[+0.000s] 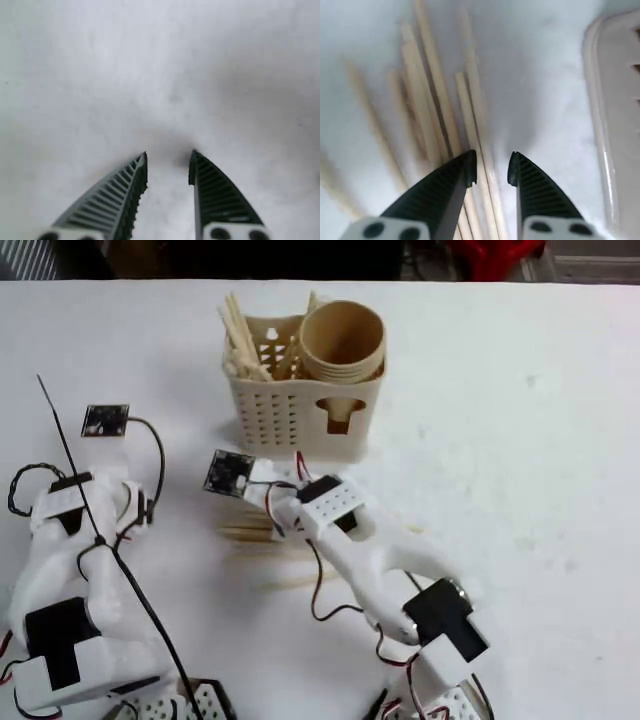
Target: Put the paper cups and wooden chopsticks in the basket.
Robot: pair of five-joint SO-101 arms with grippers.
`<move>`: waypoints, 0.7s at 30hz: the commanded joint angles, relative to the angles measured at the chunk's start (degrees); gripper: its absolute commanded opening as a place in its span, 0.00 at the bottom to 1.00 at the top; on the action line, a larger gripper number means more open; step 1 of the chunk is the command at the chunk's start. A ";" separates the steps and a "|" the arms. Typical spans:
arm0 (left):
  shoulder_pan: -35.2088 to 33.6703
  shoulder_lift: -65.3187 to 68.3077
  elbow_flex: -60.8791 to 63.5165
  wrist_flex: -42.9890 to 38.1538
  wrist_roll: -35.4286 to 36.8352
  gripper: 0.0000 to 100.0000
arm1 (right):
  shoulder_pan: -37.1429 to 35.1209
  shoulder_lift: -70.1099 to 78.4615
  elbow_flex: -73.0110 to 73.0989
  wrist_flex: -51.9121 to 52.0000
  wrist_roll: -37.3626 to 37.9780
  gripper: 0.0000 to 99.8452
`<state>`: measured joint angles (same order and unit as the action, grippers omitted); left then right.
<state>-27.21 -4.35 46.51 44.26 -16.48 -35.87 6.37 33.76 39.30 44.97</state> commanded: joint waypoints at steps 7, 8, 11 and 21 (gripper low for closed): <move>-0.22 -0.13 -0.26 -0.88 -0.53 0.15 | -0.31 0.22 -0.62 3.38 2.55 0.11; -0.22 -0.13 -0.26 -0.88 -0.53 0.15 | -0.31 0.22 -0.62 3.38 2.46 0.09; -0.22 -0.13 -0.26 -0.88 -0.53 0.15 | -0.22 0.13 -0.62 3.38 2.29 0.01; -0.22 0.04 -0.44 -0.88 -0.44 0.15 | 1.27 -0.57 -0.79 3.38 -1.76 0.02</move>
<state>-27.21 -4.35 46.51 44.26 -16.48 -35.34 6.29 33.14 41.32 44.09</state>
